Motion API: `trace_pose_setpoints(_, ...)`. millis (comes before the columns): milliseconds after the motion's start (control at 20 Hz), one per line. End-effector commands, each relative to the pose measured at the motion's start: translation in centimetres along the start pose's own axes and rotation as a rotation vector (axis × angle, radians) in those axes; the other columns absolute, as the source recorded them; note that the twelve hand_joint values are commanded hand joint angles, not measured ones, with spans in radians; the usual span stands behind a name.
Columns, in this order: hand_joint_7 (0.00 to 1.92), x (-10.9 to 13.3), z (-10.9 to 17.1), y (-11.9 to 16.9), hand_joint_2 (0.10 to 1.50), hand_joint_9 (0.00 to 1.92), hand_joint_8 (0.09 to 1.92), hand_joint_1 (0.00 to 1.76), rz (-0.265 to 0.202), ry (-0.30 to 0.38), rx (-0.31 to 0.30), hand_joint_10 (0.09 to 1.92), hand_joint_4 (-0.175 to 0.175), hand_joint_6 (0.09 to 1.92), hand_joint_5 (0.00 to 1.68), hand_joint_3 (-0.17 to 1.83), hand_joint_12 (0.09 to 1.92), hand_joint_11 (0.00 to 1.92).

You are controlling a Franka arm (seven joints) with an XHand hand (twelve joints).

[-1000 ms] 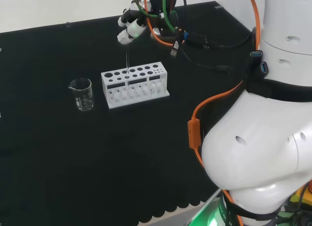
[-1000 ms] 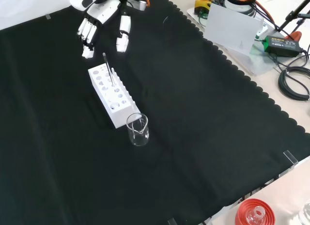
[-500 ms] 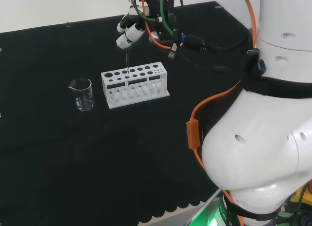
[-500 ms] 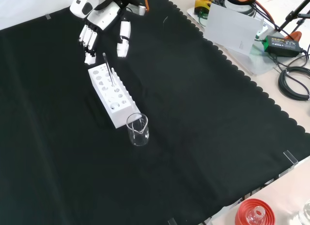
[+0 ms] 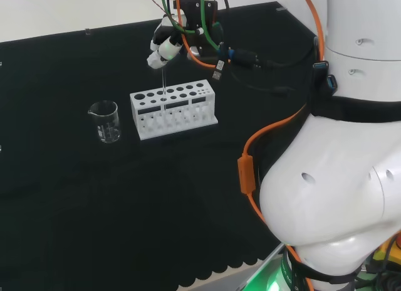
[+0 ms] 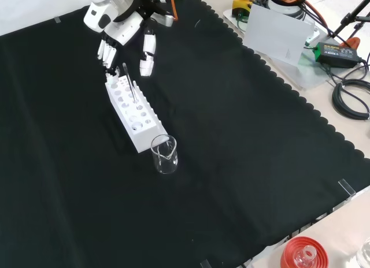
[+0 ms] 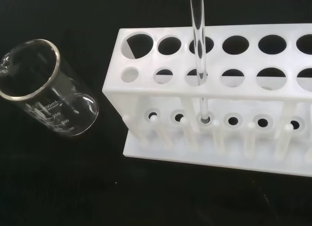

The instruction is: Take the glass rod from the white test tube rack.

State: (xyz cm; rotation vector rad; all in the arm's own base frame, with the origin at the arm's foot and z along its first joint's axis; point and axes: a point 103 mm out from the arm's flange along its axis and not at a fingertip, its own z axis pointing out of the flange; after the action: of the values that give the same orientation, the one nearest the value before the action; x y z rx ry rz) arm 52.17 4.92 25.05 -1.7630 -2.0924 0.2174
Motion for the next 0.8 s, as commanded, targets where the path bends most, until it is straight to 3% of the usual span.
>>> trace_pose_setpoints(50,0.58,-0.45,0.11,0.05,0.96,0.78,0.88,0.80,-0.013,0.002,-0.007,0.83,-0.123,0.64,0.39,-0.17,1.33,0.64)
trace_pose_setpoints(350,0.65,-0.57,0.18,0.27,0.96,0.88,0.87,0.83,-0.004,-0.002,-0.010,0.79,-0.143,0.75,0.41,-0.17,1.28,0.78)
trace_pose_setpoints(600,0.71,-1.04,0.19,0.70,0.98,0.99,0.85,0.88,0.001,-0.014,-0.018,0.73,-0.172,0.81,0.54,-0.17,1.21,0.94)
trace_pose_setpoints(800,0.78,-1.03,0.44,0.98,1.00,1.09,0.82,0.95,-0.001,-0.026,-0.038,0.66,-0.175,0.80,0.66,-0.17,1.14,1.08)
